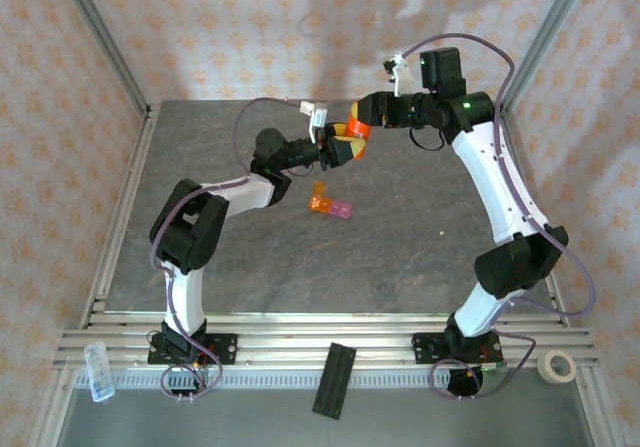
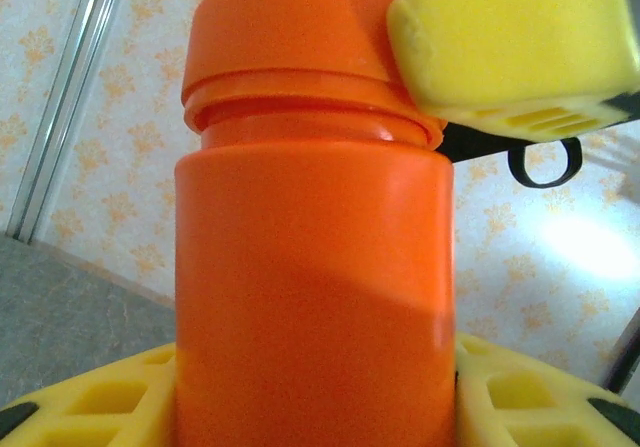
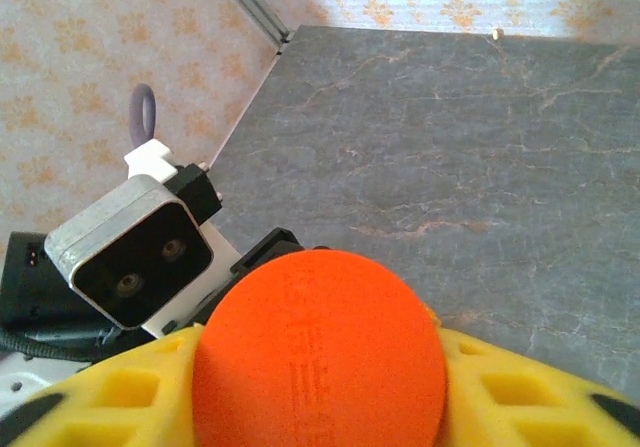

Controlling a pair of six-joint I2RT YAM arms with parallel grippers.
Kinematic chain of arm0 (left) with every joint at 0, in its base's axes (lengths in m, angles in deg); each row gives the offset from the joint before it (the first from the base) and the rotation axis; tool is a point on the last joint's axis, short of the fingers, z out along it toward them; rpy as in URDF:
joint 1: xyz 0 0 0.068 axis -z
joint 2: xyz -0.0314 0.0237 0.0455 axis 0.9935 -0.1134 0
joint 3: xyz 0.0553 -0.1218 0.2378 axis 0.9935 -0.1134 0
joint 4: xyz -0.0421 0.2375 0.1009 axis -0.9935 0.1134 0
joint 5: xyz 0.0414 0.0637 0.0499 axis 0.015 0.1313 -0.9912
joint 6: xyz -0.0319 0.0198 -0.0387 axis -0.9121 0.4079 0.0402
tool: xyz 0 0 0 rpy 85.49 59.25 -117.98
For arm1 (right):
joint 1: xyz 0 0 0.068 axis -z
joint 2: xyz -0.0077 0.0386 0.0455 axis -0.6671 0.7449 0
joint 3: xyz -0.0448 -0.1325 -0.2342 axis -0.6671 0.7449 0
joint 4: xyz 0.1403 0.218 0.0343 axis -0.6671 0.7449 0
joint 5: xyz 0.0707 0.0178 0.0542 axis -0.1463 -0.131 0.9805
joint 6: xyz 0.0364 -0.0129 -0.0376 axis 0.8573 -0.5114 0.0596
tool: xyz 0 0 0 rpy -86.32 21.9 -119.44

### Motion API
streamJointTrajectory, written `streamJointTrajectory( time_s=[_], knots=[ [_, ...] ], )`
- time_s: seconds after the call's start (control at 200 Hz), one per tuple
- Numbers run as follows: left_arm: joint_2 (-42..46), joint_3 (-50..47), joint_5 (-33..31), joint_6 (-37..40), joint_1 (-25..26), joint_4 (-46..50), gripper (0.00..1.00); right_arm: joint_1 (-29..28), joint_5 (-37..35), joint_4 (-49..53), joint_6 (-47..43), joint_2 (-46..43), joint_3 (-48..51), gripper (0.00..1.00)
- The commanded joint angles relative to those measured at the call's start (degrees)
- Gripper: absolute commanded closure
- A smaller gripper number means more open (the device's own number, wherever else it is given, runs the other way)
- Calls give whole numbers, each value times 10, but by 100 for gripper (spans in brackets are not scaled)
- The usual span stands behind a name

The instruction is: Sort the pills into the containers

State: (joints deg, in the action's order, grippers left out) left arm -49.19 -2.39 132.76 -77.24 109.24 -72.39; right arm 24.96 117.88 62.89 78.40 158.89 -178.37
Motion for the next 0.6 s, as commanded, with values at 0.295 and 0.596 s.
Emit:
streamJointTrajectory(
  time_s=[0.295,0.596],
  knots=[
    [-7,25,64,10,1,-31,100,10,61,176,-114,80,-173,86],
    [-2,12,91,27,-12,-27,100,10,58,301,-203,122,-266,91]
  ],
)
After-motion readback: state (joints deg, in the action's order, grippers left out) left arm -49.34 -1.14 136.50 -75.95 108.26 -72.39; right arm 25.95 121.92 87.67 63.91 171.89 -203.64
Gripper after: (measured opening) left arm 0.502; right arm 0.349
